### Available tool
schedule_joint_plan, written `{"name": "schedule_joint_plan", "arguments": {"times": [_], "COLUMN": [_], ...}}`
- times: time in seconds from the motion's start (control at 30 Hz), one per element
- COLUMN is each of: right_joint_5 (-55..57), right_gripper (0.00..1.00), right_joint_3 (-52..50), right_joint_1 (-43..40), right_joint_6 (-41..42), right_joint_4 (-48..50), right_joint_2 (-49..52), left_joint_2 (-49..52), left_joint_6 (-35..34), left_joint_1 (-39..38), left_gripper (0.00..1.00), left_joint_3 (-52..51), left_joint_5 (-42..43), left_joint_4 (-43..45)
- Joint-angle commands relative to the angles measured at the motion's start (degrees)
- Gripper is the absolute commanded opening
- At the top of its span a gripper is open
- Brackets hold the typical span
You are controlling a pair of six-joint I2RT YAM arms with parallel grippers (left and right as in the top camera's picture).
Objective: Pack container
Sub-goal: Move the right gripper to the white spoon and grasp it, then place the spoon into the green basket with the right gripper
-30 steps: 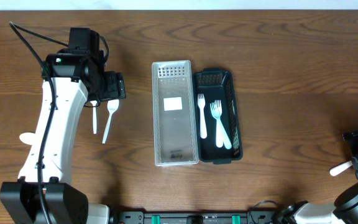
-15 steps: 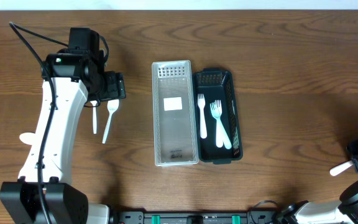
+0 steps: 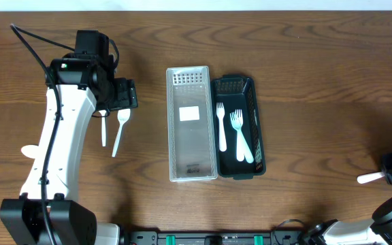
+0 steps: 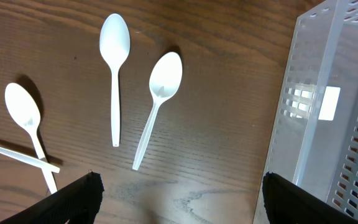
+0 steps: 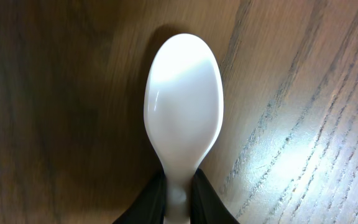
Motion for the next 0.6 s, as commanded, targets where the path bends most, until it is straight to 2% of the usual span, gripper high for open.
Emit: {"name": "schedule_joint_plan", "arguments": {"times": [0.0,0.3,0.57], "right_joint_5": [-2.8,-3.5,-3.4], "right_gripper": [0.02,0.02,0.01], "right_joint_3": [-0.5,2.0,9.9], "right_joint_1": [-0.1,4.7,22.3], "right_joint_6": [0.2,-1.3,-4.9], "right_joint_4": [-0.3,-2.7,-13.0], "right_joint_2": [1.6,-1.0,-7.9], "left_joint_2": [0.1,0.1,0.1], "left_joint_6": [0.0,0.1,0.1], "left_joint_1": [0.2,0.2,0.2], "left_gripper": [0.84,0.84,0.84], "left_joint_3": [0.6,0.6,0.6], "left_joint_5": [-0.3,-0.3,-0.3], "left_joint_4": [-0.4,-0.6,-0.6]}}
